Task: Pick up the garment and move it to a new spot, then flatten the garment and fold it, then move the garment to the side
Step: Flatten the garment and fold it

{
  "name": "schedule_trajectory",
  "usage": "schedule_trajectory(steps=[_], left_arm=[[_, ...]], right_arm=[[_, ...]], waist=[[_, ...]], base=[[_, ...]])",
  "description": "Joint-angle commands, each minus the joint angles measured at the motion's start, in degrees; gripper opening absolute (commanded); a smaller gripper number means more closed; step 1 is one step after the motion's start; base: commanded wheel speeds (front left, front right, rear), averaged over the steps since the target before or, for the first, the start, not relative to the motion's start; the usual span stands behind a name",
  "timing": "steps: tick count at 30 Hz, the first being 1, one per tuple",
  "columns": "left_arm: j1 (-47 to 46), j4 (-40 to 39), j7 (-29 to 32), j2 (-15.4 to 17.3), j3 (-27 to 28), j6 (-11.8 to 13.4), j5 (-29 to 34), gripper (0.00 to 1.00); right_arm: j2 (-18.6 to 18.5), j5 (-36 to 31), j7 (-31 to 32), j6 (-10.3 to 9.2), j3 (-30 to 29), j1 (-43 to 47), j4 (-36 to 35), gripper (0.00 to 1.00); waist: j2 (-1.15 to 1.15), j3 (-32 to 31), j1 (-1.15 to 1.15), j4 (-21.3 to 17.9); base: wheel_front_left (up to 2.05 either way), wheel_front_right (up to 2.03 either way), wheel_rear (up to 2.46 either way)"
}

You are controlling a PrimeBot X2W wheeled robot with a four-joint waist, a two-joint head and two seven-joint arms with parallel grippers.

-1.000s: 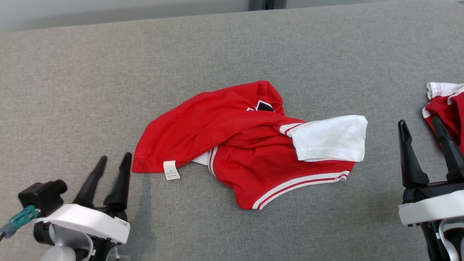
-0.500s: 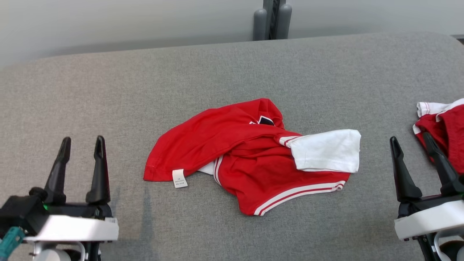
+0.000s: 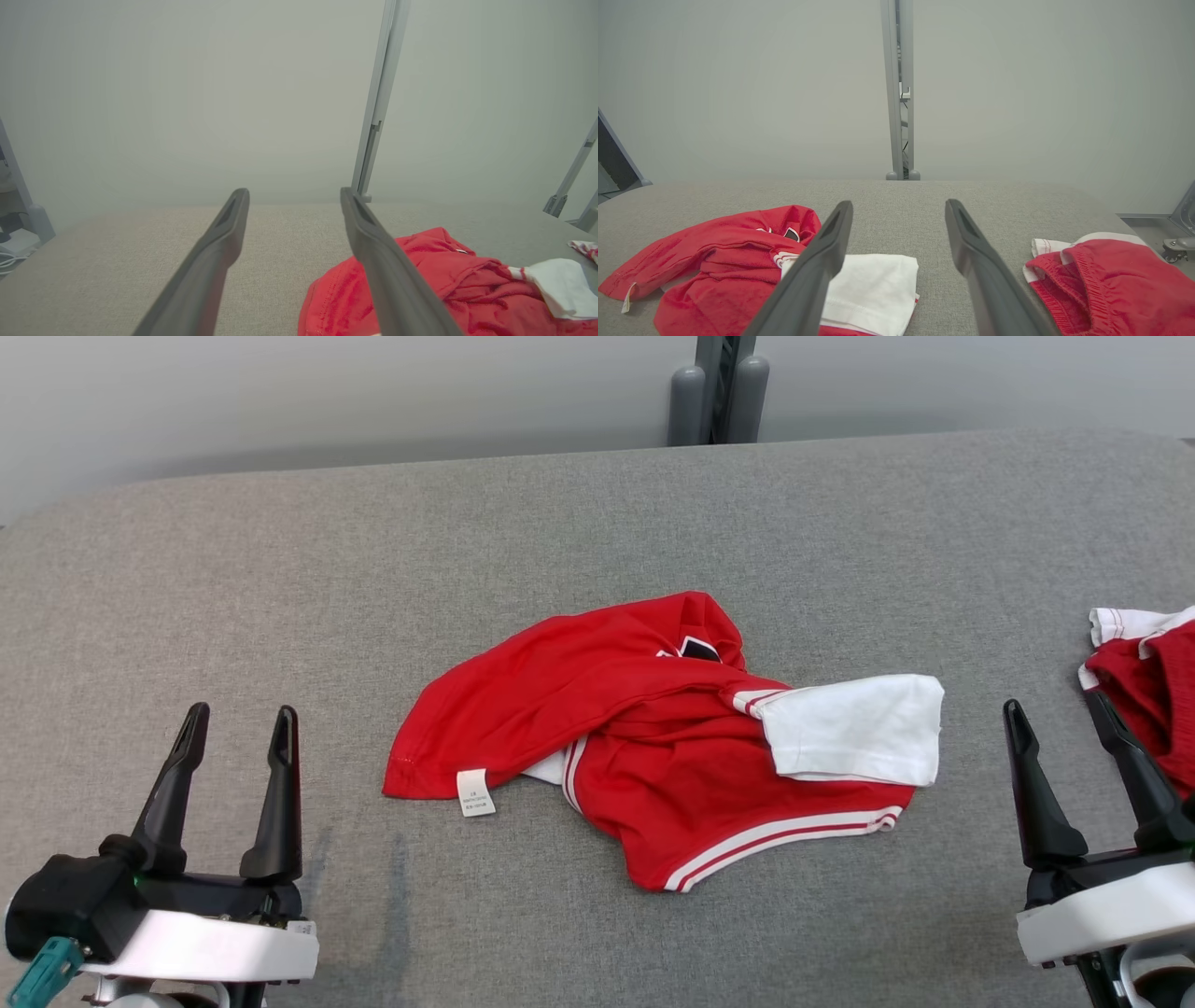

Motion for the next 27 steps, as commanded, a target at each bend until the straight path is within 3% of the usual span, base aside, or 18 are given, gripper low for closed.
schedule_trajectory(steps=[1, 6, 16, 24, 25, 26, 27], left_arm=[[-1.1, 0.3, -0.1, 0.2, 0.0, -0.6, -0.1, 1.0], [-3.4, 3.2, 2.4, -0.1, -1.9, -3.4, -2.3, 1.0], [-12.0, 20.2, 12.0, 0.2, -7.0, -13.2, -8.8, 1.0], [-15.6, 28.2, 12.9, 0.5, -8.1, -15.8, -11.4, 1.0], [-15.9, 28.7, 12.9, 0.6, -8.3, -16.0, -11.6, 0.92], [-16.1, 29.1, 12.6, 0.6, -8.5, -16.1, -11.7, 0.43], [-16.3, 29.5, 12.4, 0.6, -8.7, -16.2, -11.9, 0.07]], right_arm=[[-0.1, 0.2, -0.1, 0.0, -0.1, -0.4, -0.1, 1.0], [0.0, 0.2, -0.1, 0.0, 0.5, -1.0, 0.0, 1.0], [0.6, 0.9, -2.1, 0.0, 2.1, -3.1, 2.9, 1.0], [1.0, 1.3, -3.5, 0.0, 2.0, -3.4, 5.1, 1.0], [1.1, 1.4, -3.7, 0.0, 1.9, -3.3, 5.3, 1.0], [1.1, 1.5, -3.8, 0.0, 1.7, -3.2, 5.5, 1.0], [1.1, 1.5, -3.7, 0.0, 1.4, -3.1, 5.8, 1.0]], waist=[[0.0, 0.2, 0.0, 0.0], [0.0, 2.0, 0.0, -0.4], [0.0, 7.3, 0.0, -3.8], [0.0, 8.9, 0.0, -5.4], [0.0, 9.0, 0.0, -5.5], [0.0, 9.0, 0.0, -5.5], [0.0, 9.1, 0.0, -5.6]], base=[[0.0, 0.0, 0.0], [0.0, 0.0, 0.0], [0.0, 0.0, 0.0], [0.0, 0.0, 0.0], [0.0, 0.0, 0.0], [0.0, 0.0, 0.0], [0.0, 0.0, 0.0]])
